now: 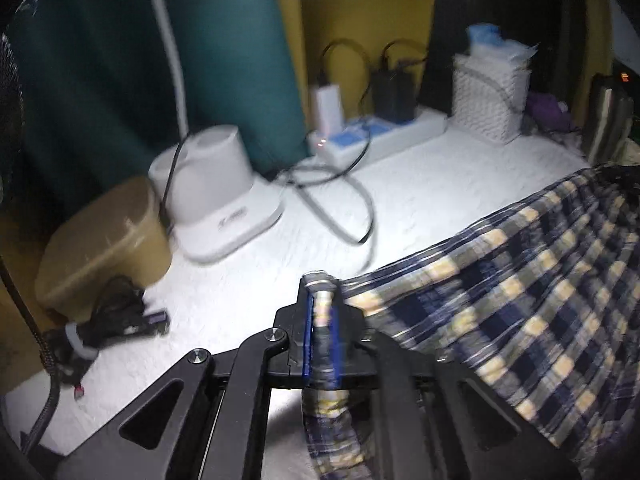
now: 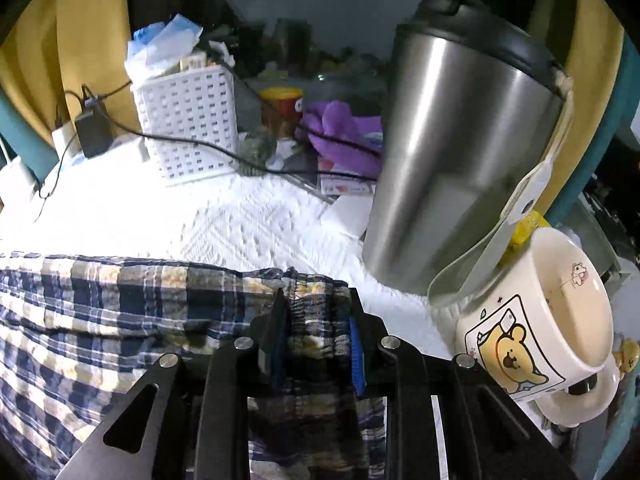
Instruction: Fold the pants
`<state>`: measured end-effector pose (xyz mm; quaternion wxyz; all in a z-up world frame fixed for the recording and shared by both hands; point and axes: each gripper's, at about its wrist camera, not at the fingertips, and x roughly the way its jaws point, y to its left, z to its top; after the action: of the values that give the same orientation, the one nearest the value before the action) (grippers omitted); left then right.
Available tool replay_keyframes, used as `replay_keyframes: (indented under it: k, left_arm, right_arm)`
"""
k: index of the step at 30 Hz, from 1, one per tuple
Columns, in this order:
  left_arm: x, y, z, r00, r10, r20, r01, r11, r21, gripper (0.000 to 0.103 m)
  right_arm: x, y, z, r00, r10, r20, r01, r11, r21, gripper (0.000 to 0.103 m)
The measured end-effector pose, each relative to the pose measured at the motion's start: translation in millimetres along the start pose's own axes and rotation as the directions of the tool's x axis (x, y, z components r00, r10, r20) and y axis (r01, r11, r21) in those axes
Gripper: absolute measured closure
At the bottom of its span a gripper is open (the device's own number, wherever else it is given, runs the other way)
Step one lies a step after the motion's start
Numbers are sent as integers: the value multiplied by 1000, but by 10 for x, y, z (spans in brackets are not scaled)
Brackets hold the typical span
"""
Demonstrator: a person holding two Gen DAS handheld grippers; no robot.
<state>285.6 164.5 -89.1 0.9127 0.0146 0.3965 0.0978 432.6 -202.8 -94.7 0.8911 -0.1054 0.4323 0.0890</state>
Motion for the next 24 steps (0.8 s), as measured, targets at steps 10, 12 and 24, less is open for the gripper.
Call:
replay_keyframes:
  k: [10,12,24]
  left_arm:
    - [-472,168,-95,998,52,41,-49,995,-85,47]
    - [-598,134,-208,999,19,32,-16,995,-96,46]
    - [-1143,-206,-942,991,-129,-23,123,977,-176,46]
  right_arm:
    - [-392,-107,-166,999,3,47,-2,1000,-17,23]
    - [-541,-129,-240,998,10,63,-9,1000,-24,23]
    - [-1344,-530,-1117,995,52,88,-54,998,23,23]
